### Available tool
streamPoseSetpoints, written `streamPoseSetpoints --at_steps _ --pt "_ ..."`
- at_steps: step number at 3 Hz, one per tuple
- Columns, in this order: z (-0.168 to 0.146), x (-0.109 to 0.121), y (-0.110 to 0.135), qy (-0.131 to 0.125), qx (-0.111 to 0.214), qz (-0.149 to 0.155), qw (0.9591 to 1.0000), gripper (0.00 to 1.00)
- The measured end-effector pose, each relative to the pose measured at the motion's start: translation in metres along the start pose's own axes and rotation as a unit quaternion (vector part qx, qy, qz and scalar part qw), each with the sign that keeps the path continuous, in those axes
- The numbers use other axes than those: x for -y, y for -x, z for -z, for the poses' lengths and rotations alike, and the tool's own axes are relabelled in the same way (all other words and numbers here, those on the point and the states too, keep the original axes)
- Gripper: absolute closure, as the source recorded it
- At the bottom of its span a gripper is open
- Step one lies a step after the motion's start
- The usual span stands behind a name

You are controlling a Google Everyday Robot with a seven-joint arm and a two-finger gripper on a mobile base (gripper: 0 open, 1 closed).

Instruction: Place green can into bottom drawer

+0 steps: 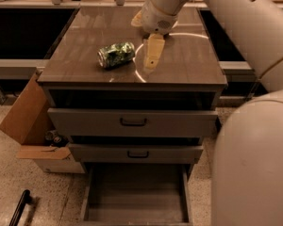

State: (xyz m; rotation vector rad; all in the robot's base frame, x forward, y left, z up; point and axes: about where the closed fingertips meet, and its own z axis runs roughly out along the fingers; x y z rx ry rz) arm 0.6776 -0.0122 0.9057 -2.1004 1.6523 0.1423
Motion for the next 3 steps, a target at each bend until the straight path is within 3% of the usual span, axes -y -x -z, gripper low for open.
streamPoseSetpoints --at_steps 3 --pt "-0.051 0.024 0.031 0.034 -0.003 0.024 0.9991 0.00"
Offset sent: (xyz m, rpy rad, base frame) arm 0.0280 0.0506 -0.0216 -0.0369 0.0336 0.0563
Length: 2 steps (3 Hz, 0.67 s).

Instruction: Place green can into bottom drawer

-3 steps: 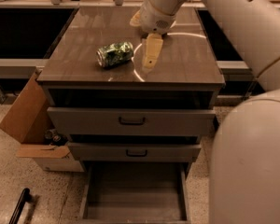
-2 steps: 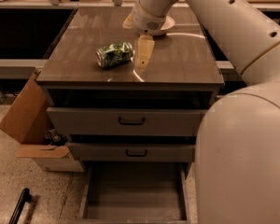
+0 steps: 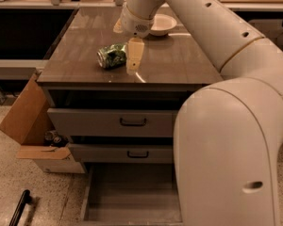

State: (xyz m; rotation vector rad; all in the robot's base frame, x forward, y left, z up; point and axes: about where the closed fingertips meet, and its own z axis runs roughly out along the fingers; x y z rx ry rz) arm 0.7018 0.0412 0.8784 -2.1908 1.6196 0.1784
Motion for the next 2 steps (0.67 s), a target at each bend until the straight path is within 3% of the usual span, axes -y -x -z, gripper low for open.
streamPoseSetpoints --at_steps 2 --pt "-0.025 0.005 0.002 0.033 0.012 -0.009 0.9993 0.00"
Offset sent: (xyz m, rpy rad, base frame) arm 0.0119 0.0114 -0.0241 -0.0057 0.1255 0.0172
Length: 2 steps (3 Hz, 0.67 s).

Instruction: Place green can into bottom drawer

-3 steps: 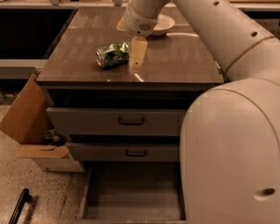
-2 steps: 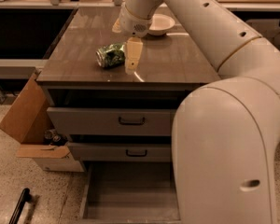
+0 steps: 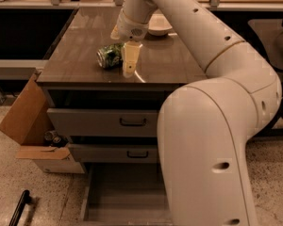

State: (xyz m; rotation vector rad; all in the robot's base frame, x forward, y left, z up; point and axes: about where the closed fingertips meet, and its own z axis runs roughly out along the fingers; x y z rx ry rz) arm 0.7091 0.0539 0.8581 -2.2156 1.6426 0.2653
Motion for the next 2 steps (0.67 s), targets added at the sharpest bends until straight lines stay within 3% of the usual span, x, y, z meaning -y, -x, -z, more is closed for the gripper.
streamPoseSetpoints --at_steps 1,2 --pt "-0.0085 0.0030 -0.0011 0.008 0.000 -0.004 1.0000 0.19" --pt "-0.0073 0.0028 -0.0031 0.002 -0.010 -0.006 0.9999 0.50"
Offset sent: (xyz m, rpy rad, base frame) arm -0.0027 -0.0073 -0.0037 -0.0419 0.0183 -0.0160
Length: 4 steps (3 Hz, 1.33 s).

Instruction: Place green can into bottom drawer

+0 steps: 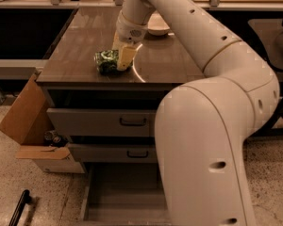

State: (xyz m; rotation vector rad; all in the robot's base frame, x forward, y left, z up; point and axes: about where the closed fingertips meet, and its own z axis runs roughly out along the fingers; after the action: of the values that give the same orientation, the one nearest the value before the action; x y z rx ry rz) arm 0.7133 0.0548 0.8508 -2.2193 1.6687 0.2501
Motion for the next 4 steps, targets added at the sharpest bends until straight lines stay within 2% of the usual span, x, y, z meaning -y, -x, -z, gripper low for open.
streamPoseSetpoints --at_steps 1,2,3,4 --pt "0.000 -0.006 -0.002 -0.002 -0.013 0.000 0.9999 0.73" --pt "0.023 -0.025 -0.004 -0.026 -0.005 -0.001 0.9996 0.96" --pt "0.055 -0.064 -0.009 -0.056 0.021 -0.019 0.9981 1.00" --pt "0.070 -0.117 -0.019 -0.066 0.059 -0.064 0.9941 1.00"
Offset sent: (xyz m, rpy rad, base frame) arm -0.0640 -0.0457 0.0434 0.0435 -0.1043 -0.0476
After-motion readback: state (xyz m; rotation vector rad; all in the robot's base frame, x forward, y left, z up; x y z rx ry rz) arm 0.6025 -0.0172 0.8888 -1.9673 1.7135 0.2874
